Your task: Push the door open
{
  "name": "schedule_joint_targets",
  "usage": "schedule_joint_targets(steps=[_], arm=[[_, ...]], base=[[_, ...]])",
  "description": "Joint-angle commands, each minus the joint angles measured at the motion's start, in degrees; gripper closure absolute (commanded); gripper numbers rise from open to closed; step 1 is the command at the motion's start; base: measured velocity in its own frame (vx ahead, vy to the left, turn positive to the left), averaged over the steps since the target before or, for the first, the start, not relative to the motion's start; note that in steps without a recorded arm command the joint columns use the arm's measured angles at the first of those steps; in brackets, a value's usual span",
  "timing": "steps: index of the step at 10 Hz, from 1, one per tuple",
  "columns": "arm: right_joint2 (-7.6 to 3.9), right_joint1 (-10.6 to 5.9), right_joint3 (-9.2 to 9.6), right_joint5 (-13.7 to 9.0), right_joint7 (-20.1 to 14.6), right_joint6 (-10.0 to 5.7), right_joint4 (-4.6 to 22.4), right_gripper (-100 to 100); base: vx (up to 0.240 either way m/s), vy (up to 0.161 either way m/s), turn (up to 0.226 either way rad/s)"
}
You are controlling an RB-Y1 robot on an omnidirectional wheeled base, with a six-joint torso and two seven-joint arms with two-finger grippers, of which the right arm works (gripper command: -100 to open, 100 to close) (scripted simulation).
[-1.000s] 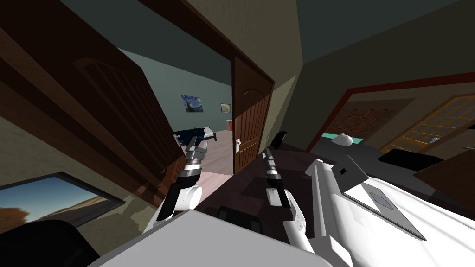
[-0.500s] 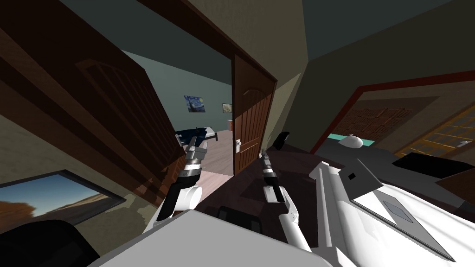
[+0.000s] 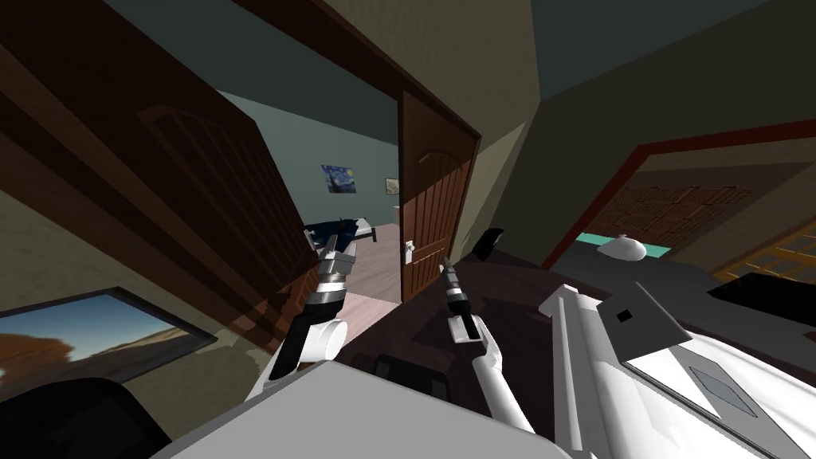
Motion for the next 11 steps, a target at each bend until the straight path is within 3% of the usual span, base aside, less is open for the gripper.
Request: schedule_joint_targets(steps=[1,2,4,5,7,10,11], arm=[[-0.07,-2.36,0.47,0.7,-1.4,0.08,2.9,-100],[-0.07,-2.36,0.47,0.7,-1.4,0.08,3.8,-100],[0.21,-5.32,1.13,1.6,-2.9,-0.12,7.7,-100],[0.21,-5.32,1.13,1.6,-2.9,-0.12,8.8,-100],[0.53,-8.2,1.78,2.6,-4.4,-0.31,13.3,-100],[0.72,-9.59,2.09,3.0,-5.1,-0.4,16.0,-100],[0.92,-10.98,2.4,3.4,-5.8,-0.5,18.4,-100]], base=[[0.068,-0.068,0.132],[0.048,-0.056,0.052],[0.04,-0.06,0.095],[0.046,-0.052,0.045],[0.061,-0.069,0.101],[0.038,-0.049,0.051],[0.027,-0.047,0.08]])
